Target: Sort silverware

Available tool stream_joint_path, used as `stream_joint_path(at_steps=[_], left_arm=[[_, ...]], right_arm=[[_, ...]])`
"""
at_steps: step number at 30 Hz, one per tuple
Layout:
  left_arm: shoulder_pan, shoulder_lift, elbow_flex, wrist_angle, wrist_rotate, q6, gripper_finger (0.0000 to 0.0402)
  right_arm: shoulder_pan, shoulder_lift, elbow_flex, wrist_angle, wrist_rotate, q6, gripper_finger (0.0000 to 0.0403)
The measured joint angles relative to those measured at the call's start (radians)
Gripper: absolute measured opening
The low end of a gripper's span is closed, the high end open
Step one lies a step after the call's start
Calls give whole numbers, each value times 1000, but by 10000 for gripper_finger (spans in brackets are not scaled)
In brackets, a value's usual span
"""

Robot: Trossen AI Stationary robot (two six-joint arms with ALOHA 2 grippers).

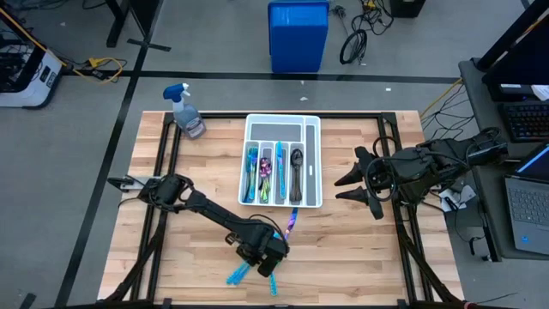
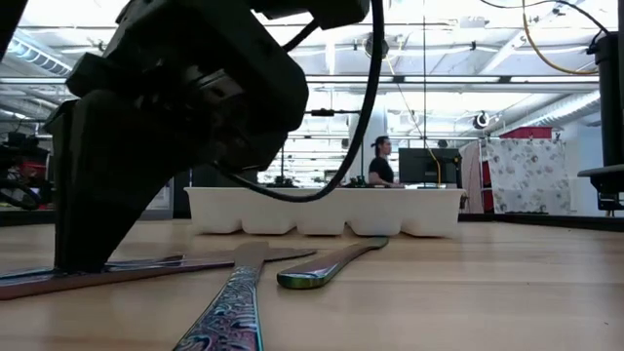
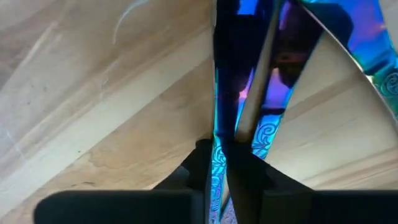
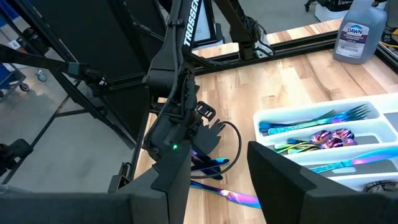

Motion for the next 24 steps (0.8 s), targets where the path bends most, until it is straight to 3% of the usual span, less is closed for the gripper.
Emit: stream_joint_path(at_steps=[24], left_arm=[[8,9,103,-104,-90,2,17]], right_arm=[[0,0,0,-2,8,-7,141]])
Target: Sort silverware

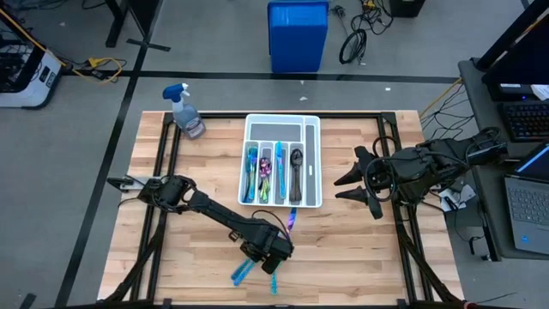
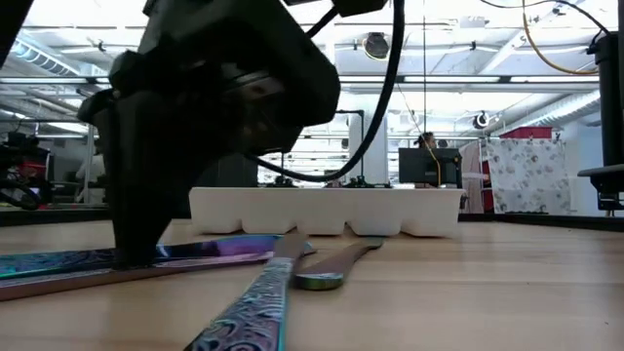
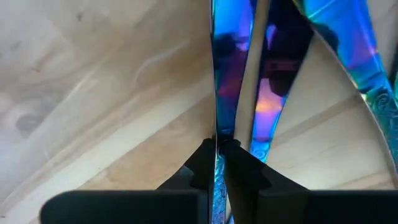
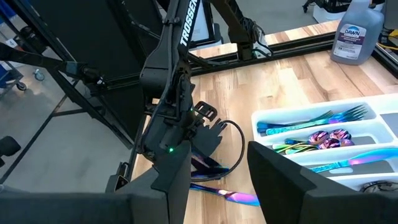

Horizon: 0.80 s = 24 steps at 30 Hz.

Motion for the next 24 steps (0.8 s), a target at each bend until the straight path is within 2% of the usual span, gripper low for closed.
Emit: stream_joint_path(at_steps=[13,24], left_arm=[[-1,-3,9,-11,16,2,17],[-2,-5,10,-6,18,7,0]], right_arm=[[0,0,0,-6,0,-19,141],[0,0,0,-13,0,-23,141]])
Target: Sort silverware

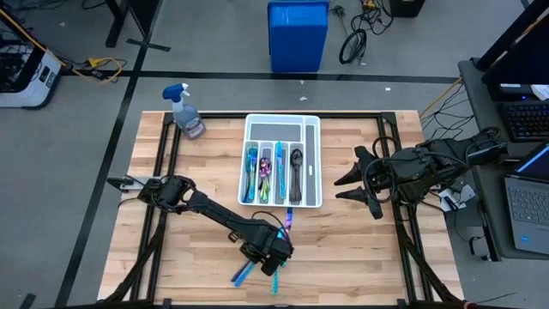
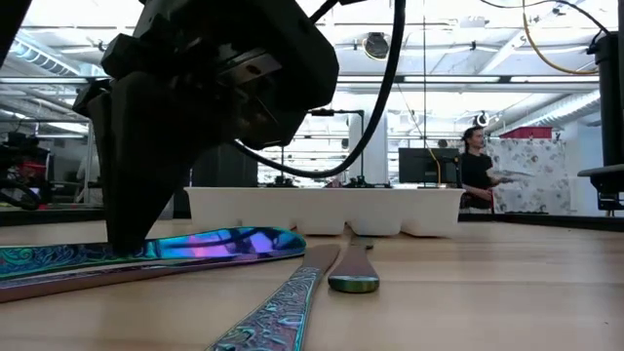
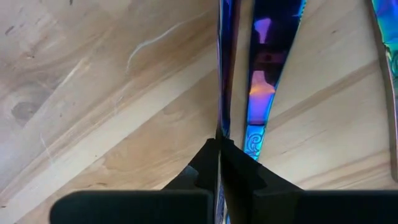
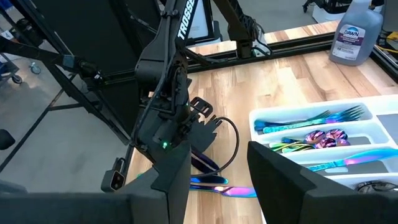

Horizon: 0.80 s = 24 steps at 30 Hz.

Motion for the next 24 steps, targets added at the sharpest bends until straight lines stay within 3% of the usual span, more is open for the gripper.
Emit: stream_joint_path(at_steps=[24], left_arm=[[2,-1,21,22,-22,-6,0]], right_arm=[[0,0,0,-1,0,-22,141]])
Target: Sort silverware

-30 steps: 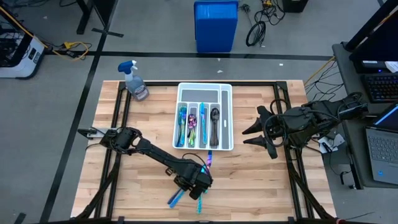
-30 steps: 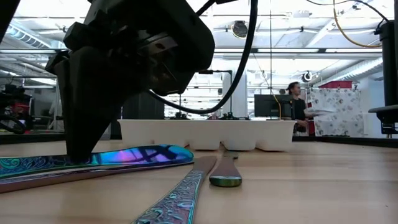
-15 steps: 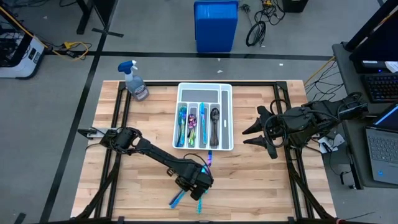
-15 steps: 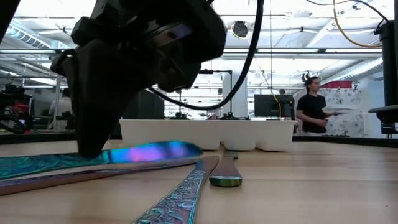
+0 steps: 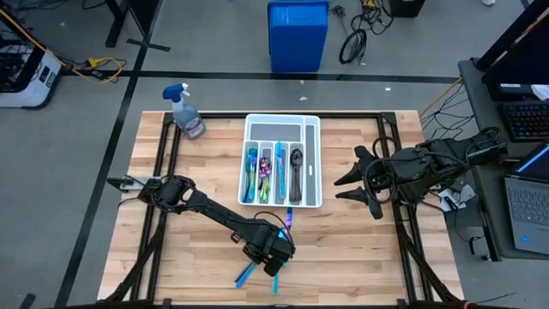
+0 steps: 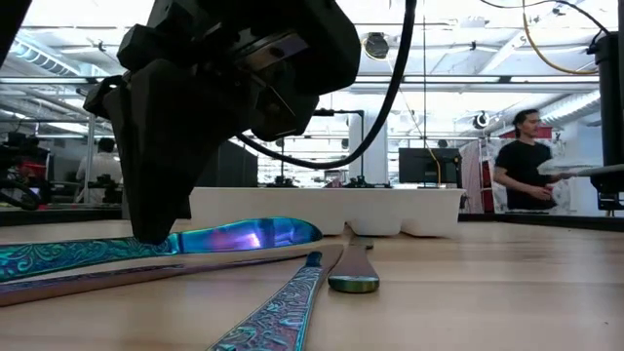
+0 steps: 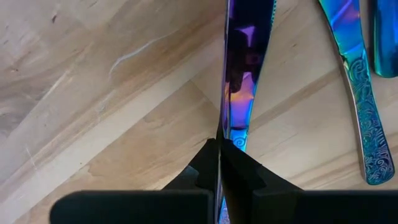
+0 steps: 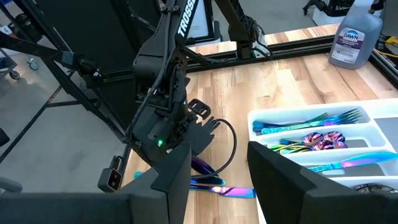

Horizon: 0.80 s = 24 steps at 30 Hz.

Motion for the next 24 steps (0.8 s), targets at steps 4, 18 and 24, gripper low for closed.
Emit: stream_joint_path(at_steps=[4,18,24], left_arm=[[0,0,0,0,-7,0,0],[3,0,0,3,-33,1,0],[3,0,0,13,-47,2,0]], right_arm=[[0,11,1,-99,-1,-14,141],[-51,191,-102,31,-246,-112,141],[-61,259,-203,222,-293,-49,141]])
